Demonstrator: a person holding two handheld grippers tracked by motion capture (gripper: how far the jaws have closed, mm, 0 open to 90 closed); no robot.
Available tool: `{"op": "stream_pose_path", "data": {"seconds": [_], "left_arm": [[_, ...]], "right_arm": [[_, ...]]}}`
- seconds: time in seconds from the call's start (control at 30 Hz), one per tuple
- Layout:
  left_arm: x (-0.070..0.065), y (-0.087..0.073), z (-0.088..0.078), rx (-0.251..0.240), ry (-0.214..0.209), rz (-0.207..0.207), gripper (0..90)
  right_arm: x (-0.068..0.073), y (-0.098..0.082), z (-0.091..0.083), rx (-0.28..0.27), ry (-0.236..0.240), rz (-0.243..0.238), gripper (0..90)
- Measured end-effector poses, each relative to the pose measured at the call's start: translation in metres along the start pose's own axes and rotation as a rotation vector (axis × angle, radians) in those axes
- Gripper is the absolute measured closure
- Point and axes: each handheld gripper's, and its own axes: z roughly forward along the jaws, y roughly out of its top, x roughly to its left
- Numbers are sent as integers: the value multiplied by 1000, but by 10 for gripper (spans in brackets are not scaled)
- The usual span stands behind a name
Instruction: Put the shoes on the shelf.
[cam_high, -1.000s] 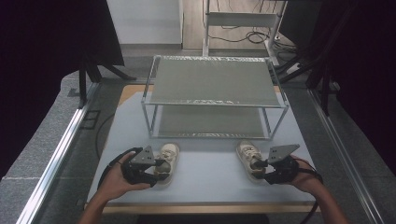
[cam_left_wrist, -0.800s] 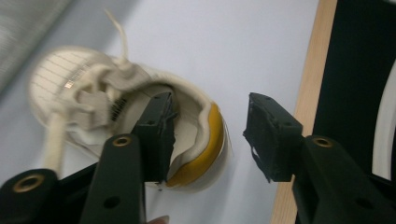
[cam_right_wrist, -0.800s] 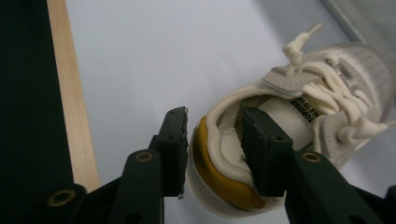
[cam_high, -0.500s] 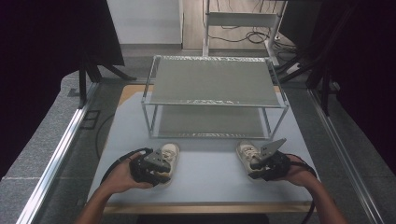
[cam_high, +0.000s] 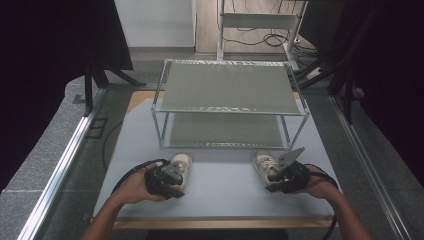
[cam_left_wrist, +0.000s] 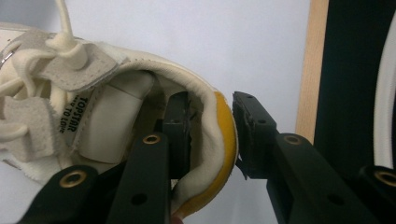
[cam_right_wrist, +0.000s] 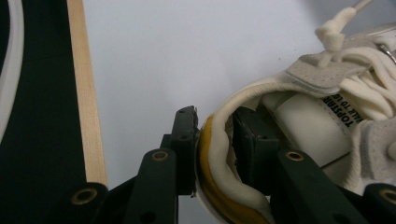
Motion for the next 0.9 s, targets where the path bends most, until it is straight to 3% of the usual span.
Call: {"op": "stream_pose_path", "data": {"seconds": [0.17,0.27,0.5,0.67,0.9], "left_arm": [[-1,-1,-1,-8,9,16,696],[-3,0,-1,-13,41,24,697],[-5,3,-10,-44,65,38,696],[-9,15,-21,-79,85,69,696],[-9,36,-24,-103,98,108,697]], "right_arm": [[0,1,0,2,4,-10,723],[1,-1,-1,-28,0,0,727],[6,2,-4,-38,-27,-36,728],[10,8,-11,-67,-43,-60,729],[17,23,-13,-85,-62,-96,728]]}}
